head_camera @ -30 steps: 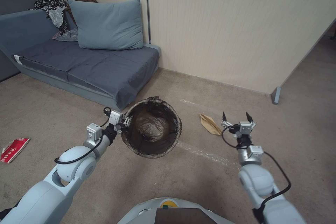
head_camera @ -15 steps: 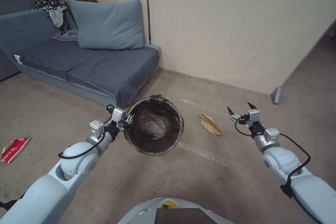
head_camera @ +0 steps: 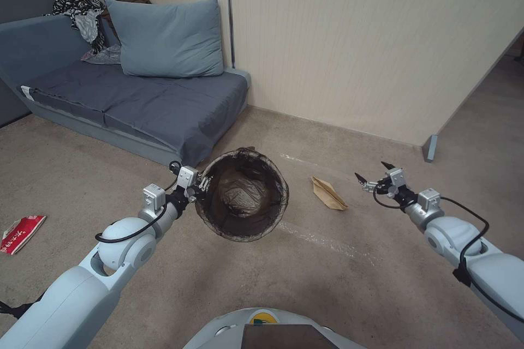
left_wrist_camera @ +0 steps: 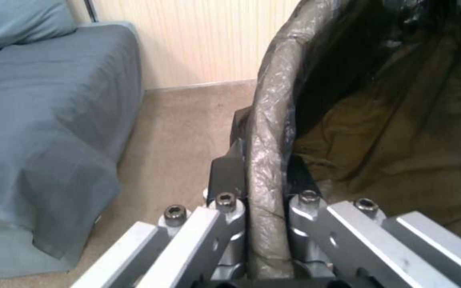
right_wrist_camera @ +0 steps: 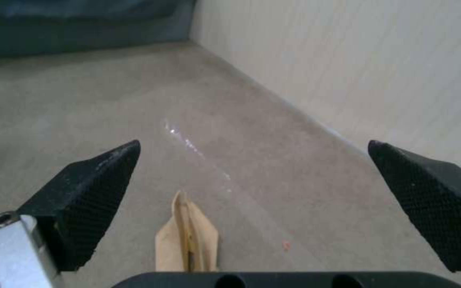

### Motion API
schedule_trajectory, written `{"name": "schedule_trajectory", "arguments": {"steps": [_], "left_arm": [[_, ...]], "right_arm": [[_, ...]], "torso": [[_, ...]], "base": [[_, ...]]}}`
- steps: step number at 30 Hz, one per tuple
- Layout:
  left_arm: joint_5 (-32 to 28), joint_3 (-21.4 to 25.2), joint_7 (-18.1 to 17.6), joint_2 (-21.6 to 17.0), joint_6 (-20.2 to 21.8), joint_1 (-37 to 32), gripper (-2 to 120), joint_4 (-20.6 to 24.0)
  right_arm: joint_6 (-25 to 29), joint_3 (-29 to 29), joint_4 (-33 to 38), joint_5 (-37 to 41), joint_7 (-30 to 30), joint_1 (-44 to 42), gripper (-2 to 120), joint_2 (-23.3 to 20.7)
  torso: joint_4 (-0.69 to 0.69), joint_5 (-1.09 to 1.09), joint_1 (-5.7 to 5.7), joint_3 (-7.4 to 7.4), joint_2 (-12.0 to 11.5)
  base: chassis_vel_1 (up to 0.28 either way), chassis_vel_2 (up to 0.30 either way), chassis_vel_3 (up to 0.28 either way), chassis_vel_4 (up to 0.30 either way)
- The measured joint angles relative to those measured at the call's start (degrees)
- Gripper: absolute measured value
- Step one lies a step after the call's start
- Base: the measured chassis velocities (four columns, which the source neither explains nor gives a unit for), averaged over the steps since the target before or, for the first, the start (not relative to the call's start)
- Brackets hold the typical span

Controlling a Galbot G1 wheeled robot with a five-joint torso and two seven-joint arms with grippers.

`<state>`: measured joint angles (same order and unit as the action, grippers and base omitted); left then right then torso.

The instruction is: Pick up the trash bin, then pick up the garbage from the floor and place it into the trash bin.

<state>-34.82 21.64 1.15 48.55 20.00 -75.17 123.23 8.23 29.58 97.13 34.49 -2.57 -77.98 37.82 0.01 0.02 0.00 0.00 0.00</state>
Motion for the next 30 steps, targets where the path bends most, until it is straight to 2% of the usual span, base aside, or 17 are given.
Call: {"name": "schedule_trajectory", "arguments": {"steps": [5, 7, 8, 10, 11, 12, 16, 25, 30], "left_arm": [[-0.10, -0.20, 0.05, -0.15, -0.07, 0.32, 4, -0.11], [-0.12, -0.26, 0.05, -0.15, -0.21, 0.41, 4, -0.11], [-0.12, -0.26, 0.05, -0.15, -0.21, 0.41, 4, -0.11], [-0.12, -0.53, 0.06, -0.12, -0.27, 0.61, 4, -0.11], [-0.12, -0.64, 0.05, -0.07, -0.27, 0.77, 4, -0.11], [-0.12, -0.64, 0.05, -0.07, -0.27, 0.77, 4, -0.11], [-0.75, -0.31, -0.01, -0.46, -0.28, 0.85, 4, 0.19], [-1.51, 0.24, -0.07, -0.65, -0.33, 0.76, 4, 0.70], [-1.68, 0.27, -0.08, -0.60, -0.35, 0.98, 4, 0.70]], "right_arm": [[-0.76, -3.87, -3.78, 2.52, -3.16, 3.19, 100, -3.56], [-0.66, -9.95, -8.62, 3.66, -6.26, 9.12, 100, -5.24], [-0.66, -9.95, -8.62, 3.66, -6.26, 9.12, 100, -5.24], [-0.39, -14.99, -11.77, 4.18, -8.36, 13.53, 100, -5.54], [-0.06, -17.93, -13.60, 4.10, -9.64, 15.74, 100, -5.36], [-0.06, -17.93, -13.60, 4.10, -9.64, 15.74, 100, -5.36], [1.02, -28.27, -20.55, 2.67, -13.59, 23.40, 100, -2.70], [0.91, -38.57, -28.83, 0.86, -15.01, 31.98, 100, 1.23], [0.78, -41.48, -31.81, 0.27, -15.14, 35.15, 100, 2.46]], "torso": [[-0.03, -0.01, 0.00, -0.01, 0.00], [-0.01, -0.01, 0.00, 0.00, 0.00], [-0.01, -0.01, 0.00, 0.00, 0.00], [0.01, -0.02, 0.00, 0.00, 0.00], [0.01, -0.02, 0.00, 0.00, 0.00], [0.01, -0.02, 0.00, 0.00, 0.00], [-0.01, -0.02, 0.00, 0.00, 0.00], [-0.01, -0.02, 0.00, 0.00, 0.00], [-0.01, -0.02, 0.00, 0.00, 0.00]], "base": [[0.000, 0.000, 0.000, 0.000], [0.000, 0.000, 0.000, 0.000], [0.000, 0.000, 0.000, 0.000], [0.000, 0.000, 0.000, 0.000], [0.000, 0.000, 0.000, 0.000], [0.000, 0.000, 0.000, 0.000], [0.000, 0.000, 0.000, 0.000], [0.000, 0.000, 0.000, 0.000], [0.000, 0.000, 0.000, 0.000]]}}
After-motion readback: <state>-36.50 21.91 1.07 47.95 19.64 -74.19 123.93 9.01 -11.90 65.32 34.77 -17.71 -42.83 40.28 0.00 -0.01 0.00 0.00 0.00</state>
